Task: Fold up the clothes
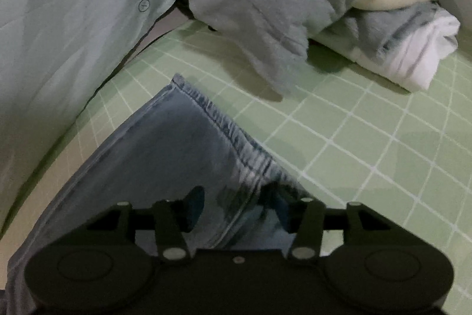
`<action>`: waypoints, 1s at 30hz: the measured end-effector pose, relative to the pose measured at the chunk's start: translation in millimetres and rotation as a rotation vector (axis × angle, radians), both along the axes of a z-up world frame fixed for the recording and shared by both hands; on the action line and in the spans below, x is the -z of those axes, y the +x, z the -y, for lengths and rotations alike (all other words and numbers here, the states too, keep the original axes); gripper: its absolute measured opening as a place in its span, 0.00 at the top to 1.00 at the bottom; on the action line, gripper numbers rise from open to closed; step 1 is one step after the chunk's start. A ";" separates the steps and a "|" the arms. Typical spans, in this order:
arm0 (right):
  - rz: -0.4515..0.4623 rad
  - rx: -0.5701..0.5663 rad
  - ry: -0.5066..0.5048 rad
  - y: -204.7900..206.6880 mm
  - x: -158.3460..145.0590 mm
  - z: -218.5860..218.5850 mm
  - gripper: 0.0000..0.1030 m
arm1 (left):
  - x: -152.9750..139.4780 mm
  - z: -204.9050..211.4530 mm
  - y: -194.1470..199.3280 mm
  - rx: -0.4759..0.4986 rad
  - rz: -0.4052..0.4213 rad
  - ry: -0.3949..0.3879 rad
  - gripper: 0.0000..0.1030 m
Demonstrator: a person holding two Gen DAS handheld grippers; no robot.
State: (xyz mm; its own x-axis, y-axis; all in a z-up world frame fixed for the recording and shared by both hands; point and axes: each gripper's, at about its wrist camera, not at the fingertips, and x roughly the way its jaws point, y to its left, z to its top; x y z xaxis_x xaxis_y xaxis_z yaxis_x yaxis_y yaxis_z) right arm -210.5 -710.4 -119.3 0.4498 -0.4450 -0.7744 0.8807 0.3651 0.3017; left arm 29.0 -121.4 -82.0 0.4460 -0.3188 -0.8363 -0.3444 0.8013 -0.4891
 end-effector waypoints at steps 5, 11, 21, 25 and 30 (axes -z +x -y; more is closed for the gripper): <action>-0.004 -0.009 -0.011 6.8 -2.6 0.5 0.45 | 3.4 -6.1 -0.4 -0.041 -0.019 -0.028 0.42; -0.033 -0.027 -0.043 10.7 -11.0 3.1 0.87 | -3.0 -2.1 0.0 -0.047 -0.057 -0.031 0.44; 0.044 -0.062 -0.111 4.3 -41.3 2.7 0.88 | -5.6 37.2 3.0 0.028 -0.080 -0.137 0.44; 0.050 -0.059 -0.107 2.7 -40.4 2.1 0.88 | 5.8 42.9 2.0 0.027 -0.120 -0.184 0.44; 0.053 -0.046 -0.085 -1.4 -36.4 3.2 0.88 | 21.1 40.2 -2.5 -0.022 -0.156 -0.229 0.44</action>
State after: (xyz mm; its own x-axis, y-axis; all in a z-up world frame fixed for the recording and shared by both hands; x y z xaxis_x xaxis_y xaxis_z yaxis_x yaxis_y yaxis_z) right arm -211.9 -713.6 -82.9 0.5108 -0.4857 -0.7094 0.8459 0.4310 0.3141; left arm 26.6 -161.6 -103.1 0.3263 -0.4996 -0.8025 -0.4456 0.6674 -0.5967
